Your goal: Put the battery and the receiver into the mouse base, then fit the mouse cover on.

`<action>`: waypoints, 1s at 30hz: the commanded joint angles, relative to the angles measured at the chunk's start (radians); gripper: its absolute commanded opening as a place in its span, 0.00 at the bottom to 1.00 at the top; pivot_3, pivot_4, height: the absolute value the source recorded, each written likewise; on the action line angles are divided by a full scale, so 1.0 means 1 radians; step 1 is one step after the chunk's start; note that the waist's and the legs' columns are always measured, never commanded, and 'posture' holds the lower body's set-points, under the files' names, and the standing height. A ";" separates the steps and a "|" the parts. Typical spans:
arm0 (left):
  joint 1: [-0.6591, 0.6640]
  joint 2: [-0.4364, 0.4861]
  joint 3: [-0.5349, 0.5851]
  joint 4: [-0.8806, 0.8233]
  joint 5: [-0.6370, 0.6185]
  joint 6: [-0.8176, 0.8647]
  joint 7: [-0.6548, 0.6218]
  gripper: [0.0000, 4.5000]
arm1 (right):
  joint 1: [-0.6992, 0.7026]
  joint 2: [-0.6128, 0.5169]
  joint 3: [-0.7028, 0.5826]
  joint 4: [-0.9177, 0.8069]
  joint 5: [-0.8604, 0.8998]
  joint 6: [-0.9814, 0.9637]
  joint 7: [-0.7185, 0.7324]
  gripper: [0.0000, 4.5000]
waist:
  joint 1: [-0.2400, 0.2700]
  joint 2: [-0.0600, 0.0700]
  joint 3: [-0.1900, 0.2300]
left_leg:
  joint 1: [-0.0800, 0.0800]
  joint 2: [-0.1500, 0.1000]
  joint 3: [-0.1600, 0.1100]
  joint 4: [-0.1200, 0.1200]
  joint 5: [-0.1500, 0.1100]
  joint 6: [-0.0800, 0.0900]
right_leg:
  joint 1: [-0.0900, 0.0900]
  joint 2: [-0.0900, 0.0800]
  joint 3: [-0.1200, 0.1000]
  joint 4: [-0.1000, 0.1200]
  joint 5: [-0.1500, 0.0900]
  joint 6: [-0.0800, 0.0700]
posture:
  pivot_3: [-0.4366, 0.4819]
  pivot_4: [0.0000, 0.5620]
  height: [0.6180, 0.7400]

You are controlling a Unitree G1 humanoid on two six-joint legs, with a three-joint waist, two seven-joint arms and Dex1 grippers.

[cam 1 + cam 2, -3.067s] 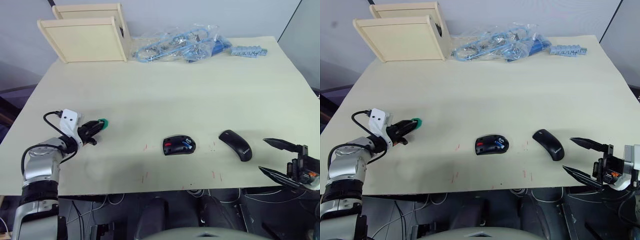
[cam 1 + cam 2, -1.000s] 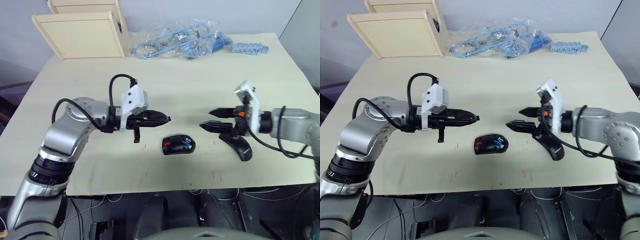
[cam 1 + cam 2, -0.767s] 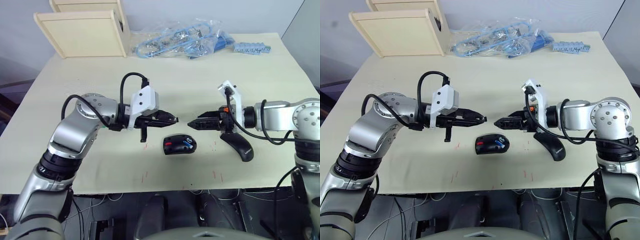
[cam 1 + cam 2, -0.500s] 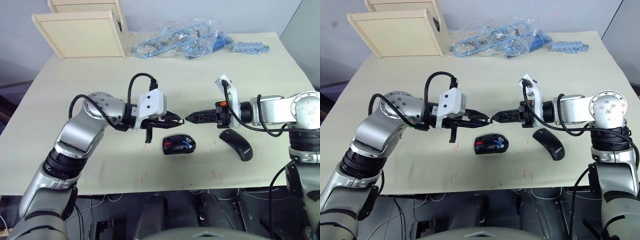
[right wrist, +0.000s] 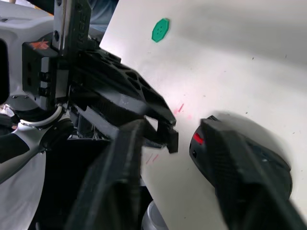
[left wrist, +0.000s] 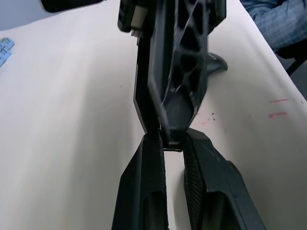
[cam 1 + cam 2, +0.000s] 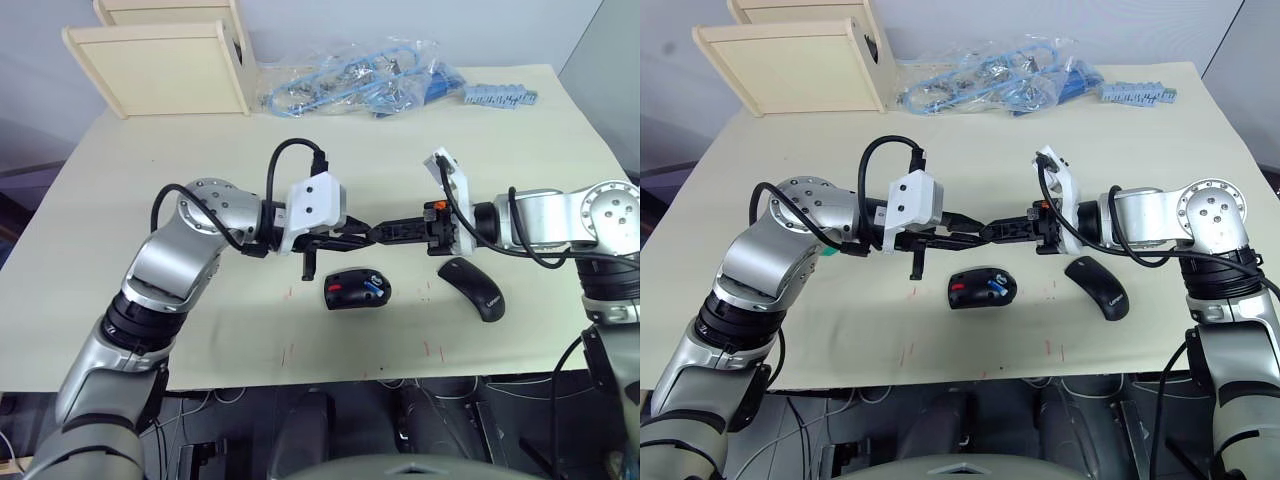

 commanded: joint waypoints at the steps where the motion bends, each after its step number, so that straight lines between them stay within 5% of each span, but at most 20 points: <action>1: -0.022 -0.002 0.005 -0.020 0.010 -0.010 0.003 0.01 | -0.019 -0.017 -0.004 -0.016 0.037 -0.024 0.001 0.33 | 0.000 0.000 0.000 | 0.000 0.000 0.000 0.000 0.000 0.000 | 0.000 0.000 0.000 0.000 0.000 0.000 | 0.48 0.27 1.00; 24: -0.019 0.002 0.007 -0.020 0.025 -0.011 0.000 0.01 | -0.005 -0.028 -0.004 -0.029 0.037 -0.030 0.020 0.33 | 0.001 0.000 0.000 | 0.000 0.000 0.000 0.000 0.000 0.000 | 0.000 0.000 0.000 0.000 0.000 0.000 | 0.48 0.27 1.00; 28: -0.019 0.000 0.006 -0.022 0.024 -0.010 0.001 0.01 | -0.004 -0.026 -0.003 -0.029 0.037 -0.030 0.020 0.05 | 0.001 0.000 0.000 | 0.000 0.000 0.000 0.000 0.000 0.000 | 0.000 0.000 0.000 0.000 0.000 0.000 | 0.48 0.27 1.00; 30: -0.019 -0.001 0.006 -0.021 0.025 -0.010 0.001 0.01 | -0.004 -0.026 -0.002 -0.029 0.037 -0.030 0.021 0.02 | 0.001 0.000 0.000 | 0.000 0.000 0.000 0.000 0.000 0.000 | 0.000 0.000 0.000 0.000 0.000 0.000 | 0.48 0.27 1.00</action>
